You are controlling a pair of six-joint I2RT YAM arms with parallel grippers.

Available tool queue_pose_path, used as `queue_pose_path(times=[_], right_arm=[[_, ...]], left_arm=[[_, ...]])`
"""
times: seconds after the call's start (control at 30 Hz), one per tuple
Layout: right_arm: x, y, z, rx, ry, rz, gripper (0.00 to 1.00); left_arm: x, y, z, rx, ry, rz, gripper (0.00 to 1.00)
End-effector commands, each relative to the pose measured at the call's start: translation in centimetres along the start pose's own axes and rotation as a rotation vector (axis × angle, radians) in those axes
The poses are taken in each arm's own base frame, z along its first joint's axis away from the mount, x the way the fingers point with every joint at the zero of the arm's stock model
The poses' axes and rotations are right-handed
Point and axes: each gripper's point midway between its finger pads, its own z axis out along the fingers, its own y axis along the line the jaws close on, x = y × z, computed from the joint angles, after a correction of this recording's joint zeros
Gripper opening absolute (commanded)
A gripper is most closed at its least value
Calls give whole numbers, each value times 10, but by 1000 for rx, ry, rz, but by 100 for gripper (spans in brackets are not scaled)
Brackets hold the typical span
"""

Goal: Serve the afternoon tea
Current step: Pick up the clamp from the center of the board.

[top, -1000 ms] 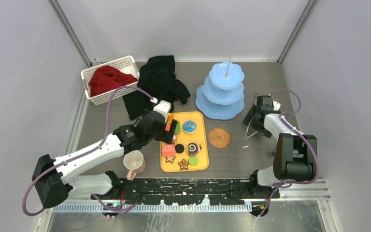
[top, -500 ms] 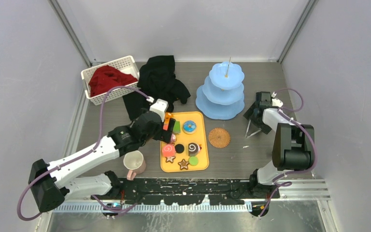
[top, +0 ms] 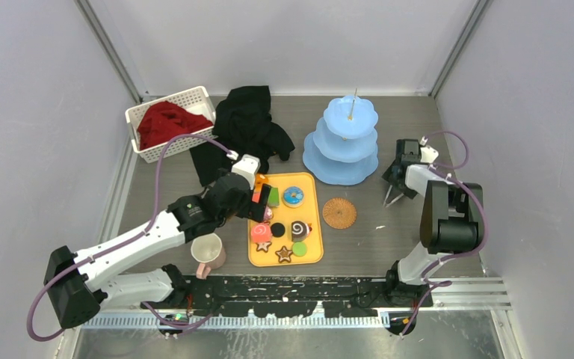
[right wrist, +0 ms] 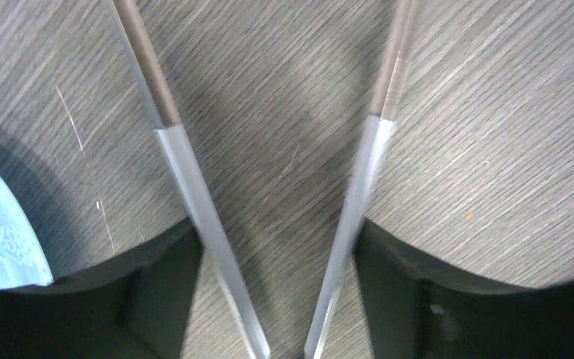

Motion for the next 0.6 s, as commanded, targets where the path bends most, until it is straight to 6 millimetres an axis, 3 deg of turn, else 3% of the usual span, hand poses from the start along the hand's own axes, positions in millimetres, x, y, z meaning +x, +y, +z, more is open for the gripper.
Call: queue_pose_path(times=[0.0,0.27,0.43,0.57], right_arm=[[-10,3,-1,-54,-47,-17,60],[-6,-1,-16,-88,-45,-27,12],[-12,-6,-46,-115,-50,-26,7],[-26,-9,-88,-180,-93,-19,7]], left_arm=[[-15,1,-3,-7,-63,-23,100],[-17,-2,0,-2,-62,-23,100],[-18,1,-2,-19,-55,-11,100],[-26,6,-6,-36,-84,-9,100]])
